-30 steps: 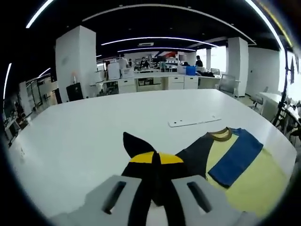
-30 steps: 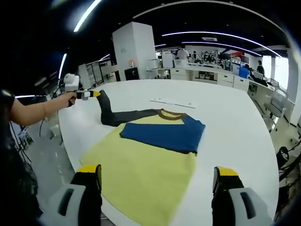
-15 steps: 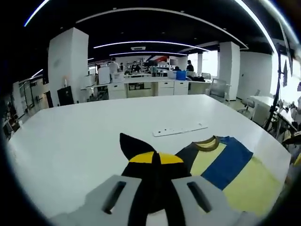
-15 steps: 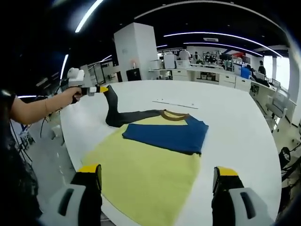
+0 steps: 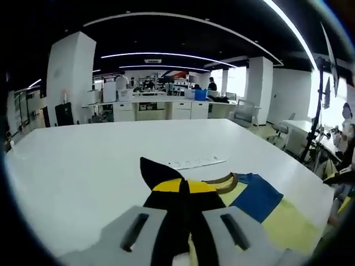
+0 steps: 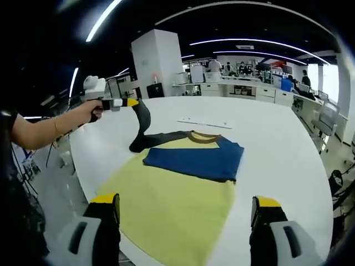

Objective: Fold the garment on the visible template until the final outline fits inside the template.

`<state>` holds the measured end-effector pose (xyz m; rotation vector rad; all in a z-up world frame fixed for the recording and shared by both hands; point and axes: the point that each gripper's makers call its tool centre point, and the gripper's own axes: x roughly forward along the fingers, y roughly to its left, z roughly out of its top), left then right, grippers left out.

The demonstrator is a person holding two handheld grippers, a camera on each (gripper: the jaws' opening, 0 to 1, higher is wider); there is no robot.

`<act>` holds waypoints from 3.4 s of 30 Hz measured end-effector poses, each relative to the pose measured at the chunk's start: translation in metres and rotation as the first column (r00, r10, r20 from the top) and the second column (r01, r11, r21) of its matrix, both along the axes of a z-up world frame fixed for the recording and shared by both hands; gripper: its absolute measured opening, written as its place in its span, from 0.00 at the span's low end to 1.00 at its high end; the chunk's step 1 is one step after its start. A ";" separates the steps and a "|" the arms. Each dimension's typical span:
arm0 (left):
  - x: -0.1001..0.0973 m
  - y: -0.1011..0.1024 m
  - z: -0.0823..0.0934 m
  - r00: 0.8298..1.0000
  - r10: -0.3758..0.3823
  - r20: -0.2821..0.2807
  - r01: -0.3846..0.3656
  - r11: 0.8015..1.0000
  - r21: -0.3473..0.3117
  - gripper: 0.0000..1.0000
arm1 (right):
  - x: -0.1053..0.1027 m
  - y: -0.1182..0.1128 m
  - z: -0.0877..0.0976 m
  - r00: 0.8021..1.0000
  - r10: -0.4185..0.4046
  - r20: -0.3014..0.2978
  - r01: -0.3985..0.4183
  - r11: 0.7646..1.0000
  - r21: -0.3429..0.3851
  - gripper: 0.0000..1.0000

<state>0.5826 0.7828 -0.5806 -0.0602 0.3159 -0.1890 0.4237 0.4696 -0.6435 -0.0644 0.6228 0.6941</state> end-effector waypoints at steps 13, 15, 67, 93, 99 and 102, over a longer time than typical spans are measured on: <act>0.005 -0.053 -0.011 0.998 -0.067 0.006 0.067 0.995 -0.075 0.00 | 0.000 -0.001 -0.006 1.000 -0.001 -0.017 0.001 1.000 -0.007 1.00; 0.006 -0.061 -0.013 0.997 -0.076 0.006 0.076 0.993 -0.089 0.00 | 0.000 -0.001 -0.006 1.000 0.000 -0.018 0.000 1.000 -0.010 1.00; -0.001 -0.224 -0.067 0.931 -0.362 -0.055 0.355 0.929 -0.109 0.00 | -0.001 -0.021 -0.030 0.996 -0.051 -0.078 0.050 0.999 -0.015 1.00; -0.015 -0.265 -0.143 0.854 -0.490 -0.174 0.486 0.871 -0.065 0.11 | 0.007 -0.039 -0.048 0.989 -0.094 -0.115 0.093 0.996 -0.013 1.00; -0.021 -0.263 -0.134 0.846 -0.512 -0.148 0.512 0.858 -0.039 0.39 | 0.006 -0.033 -0.047 0.991 -0.069 -0.113 0.067 0.998 -0.016 1.00; -0.023 -0.256 -0.126 0.852 -0.509 -0.124 0.509 0.860 -0.036 0.55 | 0.005 -0.031 -0.046 0.994 -0.037 -0.107 0.034 0.999 -0.029 1.00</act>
